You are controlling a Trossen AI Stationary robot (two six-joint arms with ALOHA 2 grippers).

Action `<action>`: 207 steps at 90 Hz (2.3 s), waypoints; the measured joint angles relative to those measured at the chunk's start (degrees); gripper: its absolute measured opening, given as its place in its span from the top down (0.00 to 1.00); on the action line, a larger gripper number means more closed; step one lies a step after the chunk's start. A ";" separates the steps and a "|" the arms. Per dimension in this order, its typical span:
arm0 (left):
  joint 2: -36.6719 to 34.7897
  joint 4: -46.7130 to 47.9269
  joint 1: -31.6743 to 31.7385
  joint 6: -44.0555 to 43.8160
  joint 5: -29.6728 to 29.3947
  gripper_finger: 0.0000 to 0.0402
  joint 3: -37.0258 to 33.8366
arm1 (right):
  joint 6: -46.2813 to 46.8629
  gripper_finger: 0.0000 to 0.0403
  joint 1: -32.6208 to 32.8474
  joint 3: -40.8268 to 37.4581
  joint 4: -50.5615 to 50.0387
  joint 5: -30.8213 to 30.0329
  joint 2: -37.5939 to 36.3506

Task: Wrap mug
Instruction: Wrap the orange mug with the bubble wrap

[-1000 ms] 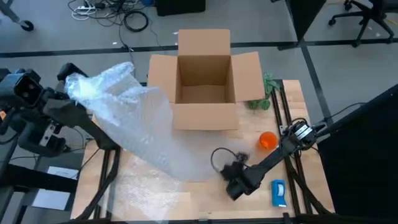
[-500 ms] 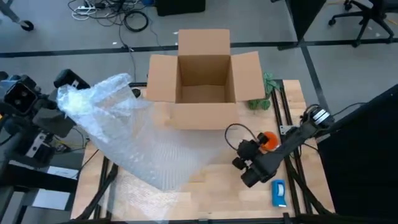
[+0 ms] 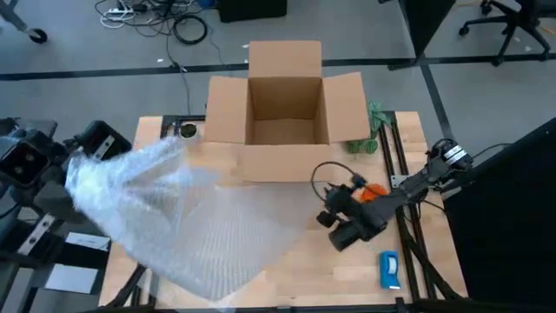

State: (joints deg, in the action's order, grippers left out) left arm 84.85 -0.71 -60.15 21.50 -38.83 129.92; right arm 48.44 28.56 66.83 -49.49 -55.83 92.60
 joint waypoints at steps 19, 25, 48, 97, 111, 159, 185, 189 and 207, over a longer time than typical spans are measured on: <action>-0.11 -5.33 0.01 2.74 2.82 0.97 -0.01 | -27.35 0.92 -2.26 -0.02 51.28 37.39 5.72; -0.17 -7.65 -0.03 5.43 2.98 0.97 -0.01 | -30.87 0.94 -2.00 0.04 65.06 50.66 6.46; -0.69 -7.55 -0.38 6.82 3.01 0.97 0.03 | -31.79 0.95 -1.75 0.11 61.77 50.44 4.23; -0.60 -4.80 -0.36 6.54 2.72 0.97 0.03 | -12.00 0.95 -2.56 0.46 22.11 52.58 17.85; -0.60 -2.96 -0.38 6.56 2.06 0.97 0.03 | -6.29 0.95 -3.28 -0.37 0.31 35.88 10.91; -0.55 42.18 -0.55 -25.73 -29.99 0.97 -5.24 | -8.62 0.95 -1.55 -3.46 25.39 34.32 8.90; -0.60 69.19 -1.89 -47.56 -16.29 0.97 -5.57 | -6.84 0.95 -1.90 -3.06 18.94 39.21 17.78; -0.60 72.26 -1.89 -50.82 -15.02 0.97 -6.26 | -6.68 0.95 -1.93 -3.07 17.13 39.03 17.54; -0.53 81.35 -1.87 -65.02 -13.07 0.97 -10.91 | -7.57 0.95 -1.99 -4.12 11.61 38.36 11.55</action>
State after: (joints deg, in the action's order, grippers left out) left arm 84.31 80.64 -62.02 -43.52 -51.90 119.01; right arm 40.87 26.57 62.70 -37.88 -17.47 104.16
